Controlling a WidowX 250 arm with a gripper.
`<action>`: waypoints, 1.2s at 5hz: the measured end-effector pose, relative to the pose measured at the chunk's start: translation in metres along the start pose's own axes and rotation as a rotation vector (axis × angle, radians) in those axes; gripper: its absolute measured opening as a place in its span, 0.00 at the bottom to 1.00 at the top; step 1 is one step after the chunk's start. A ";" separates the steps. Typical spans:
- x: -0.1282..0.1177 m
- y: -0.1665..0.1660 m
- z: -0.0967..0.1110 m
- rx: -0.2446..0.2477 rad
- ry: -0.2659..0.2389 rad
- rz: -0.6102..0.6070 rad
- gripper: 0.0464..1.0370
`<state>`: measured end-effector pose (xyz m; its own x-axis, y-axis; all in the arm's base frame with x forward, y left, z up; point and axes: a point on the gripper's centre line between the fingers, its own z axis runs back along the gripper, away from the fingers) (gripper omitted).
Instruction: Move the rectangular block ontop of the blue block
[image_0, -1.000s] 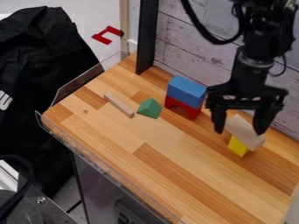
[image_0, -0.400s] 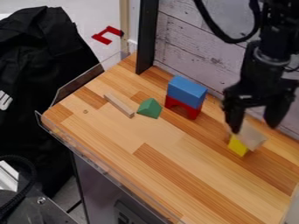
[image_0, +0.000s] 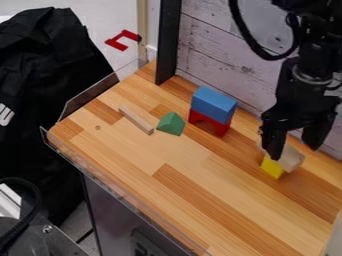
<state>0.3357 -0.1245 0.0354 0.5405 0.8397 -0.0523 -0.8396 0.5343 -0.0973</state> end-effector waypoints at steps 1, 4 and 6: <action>0.004 -0.003 -0.002 0.018 -0.026 0.060 0.96; 0.013 -0.001 -0.021 0.062 -0.022 0.161 0.96; 0.020 0.003 -0.033 0.078 -0.005 0.218 0.92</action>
<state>0.3456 -0.1094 0.0010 0.3457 0.9365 -0.0587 -0.9383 0.3459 -0.0071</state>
